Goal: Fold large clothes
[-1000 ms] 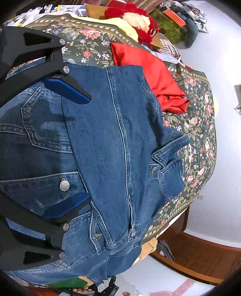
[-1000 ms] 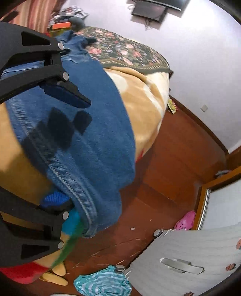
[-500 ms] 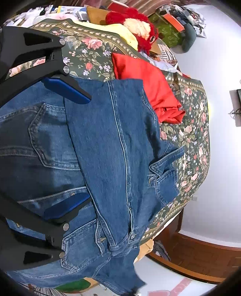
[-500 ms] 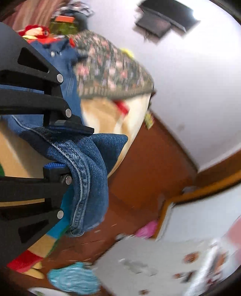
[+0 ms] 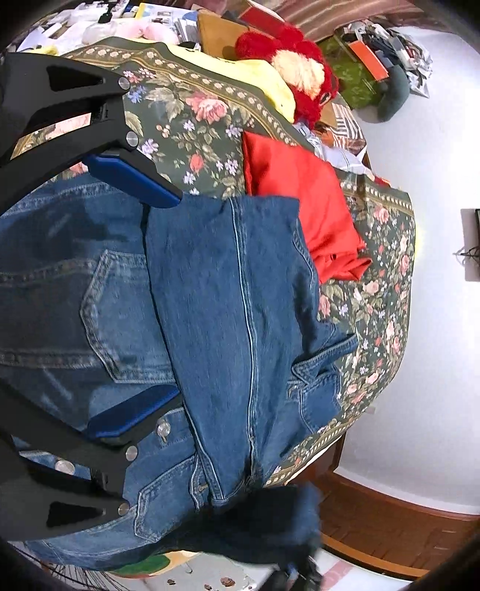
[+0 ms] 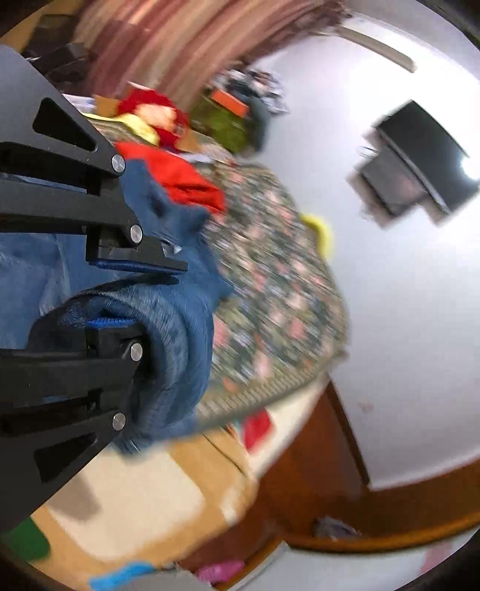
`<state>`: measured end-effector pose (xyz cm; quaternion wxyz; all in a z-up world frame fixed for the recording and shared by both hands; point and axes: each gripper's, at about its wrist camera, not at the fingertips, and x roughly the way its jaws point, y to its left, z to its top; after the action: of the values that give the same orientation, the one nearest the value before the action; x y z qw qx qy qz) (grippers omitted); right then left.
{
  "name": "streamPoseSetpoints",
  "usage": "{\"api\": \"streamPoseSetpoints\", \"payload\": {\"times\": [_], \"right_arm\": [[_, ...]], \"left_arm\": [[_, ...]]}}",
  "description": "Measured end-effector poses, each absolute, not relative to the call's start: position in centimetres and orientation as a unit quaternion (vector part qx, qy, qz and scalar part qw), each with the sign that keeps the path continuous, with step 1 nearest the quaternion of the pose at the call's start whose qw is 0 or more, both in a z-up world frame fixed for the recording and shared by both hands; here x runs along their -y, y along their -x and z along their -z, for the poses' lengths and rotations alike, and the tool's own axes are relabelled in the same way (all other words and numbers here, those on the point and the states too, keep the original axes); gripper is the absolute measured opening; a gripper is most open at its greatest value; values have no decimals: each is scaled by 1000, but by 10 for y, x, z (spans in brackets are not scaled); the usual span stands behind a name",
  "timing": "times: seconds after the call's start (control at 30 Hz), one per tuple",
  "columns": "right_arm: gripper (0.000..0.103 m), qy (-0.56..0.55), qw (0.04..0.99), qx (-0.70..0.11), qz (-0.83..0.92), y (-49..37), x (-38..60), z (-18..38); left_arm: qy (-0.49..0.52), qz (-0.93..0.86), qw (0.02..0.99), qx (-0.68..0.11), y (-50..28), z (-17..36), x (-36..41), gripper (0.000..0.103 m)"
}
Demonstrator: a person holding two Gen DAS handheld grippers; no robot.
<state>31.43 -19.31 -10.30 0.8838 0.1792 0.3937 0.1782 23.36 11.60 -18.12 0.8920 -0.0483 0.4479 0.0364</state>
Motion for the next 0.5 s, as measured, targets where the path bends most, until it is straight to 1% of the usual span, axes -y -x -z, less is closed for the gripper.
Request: {"api": "streamPoseSetpoints", "payload": {"times": [0.2,0.3,0.5], "right_arm": [[15,-115,839,-481,-228,-310,131,155],[18,-98,826,-500,-242,-306,120,161],[19,-119,813,-508,-257,-295,150,153]], "left_arm": [[58,-39,888,-455,-226,186,-125,97],[53,-36,888,-456,-227,185,-121,97],[23,-9,896,-443,-244,168,-88,97]]}}
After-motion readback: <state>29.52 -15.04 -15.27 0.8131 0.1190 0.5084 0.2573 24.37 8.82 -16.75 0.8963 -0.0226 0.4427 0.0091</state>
